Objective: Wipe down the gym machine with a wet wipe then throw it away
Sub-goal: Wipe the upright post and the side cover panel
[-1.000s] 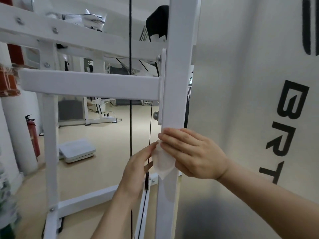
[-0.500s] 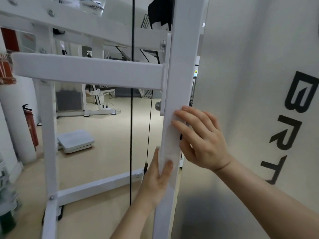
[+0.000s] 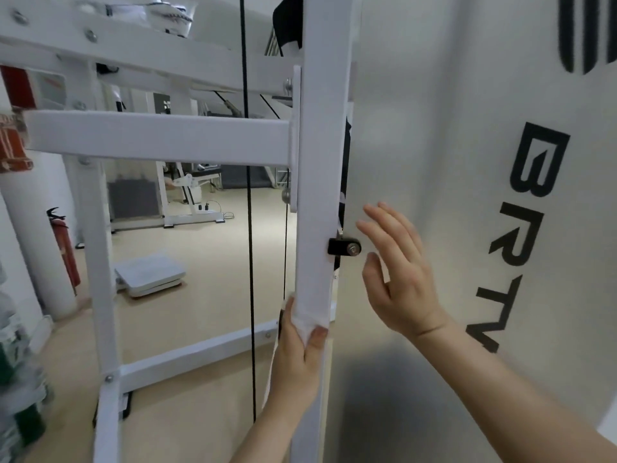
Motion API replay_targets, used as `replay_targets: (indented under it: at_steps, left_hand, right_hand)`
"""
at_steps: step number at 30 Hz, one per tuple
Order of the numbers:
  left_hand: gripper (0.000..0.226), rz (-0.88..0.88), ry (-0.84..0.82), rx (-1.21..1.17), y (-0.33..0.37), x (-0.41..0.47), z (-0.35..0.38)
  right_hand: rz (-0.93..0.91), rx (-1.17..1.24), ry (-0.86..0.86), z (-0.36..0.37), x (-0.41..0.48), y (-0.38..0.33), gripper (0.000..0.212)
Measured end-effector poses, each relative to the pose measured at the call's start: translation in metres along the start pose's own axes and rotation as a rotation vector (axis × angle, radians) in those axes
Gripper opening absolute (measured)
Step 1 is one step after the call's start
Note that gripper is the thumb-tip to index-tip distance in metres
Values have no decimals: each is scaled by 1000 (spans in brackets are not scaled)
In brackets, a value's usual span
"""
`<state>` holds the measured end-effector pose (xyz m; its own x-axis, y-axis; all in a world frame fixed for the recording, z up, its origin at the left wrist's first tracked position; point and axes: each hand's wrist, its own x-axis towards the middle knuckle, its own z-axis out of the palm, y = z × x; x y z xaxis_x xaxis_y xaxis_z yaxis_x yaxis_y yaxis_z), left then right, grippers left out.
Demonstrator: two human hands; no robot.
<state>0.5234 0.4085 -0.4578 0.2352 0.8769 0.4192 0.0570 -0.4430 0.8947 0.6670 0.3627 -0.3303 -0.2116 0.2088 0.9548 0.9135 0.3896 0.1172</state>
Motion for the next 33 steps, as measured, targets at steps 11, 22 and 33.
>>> replay_targets:
  at_steps: [11, 22, 33]
  left_hand:
    - [47, 210, 466, 392, 88, 20, -18]
    - [6, 207, 14, -66, 148, 11, -20]
    - [17, 885, 231, 579, 159, 77, -11]
  right_hand:
    - [79, 88, 2, 5, -13, -3, 42]
    - [414, 536, -276, -49, 11, -17, 36]
    - [253, 16, 157, -40, 34, 9, 12]
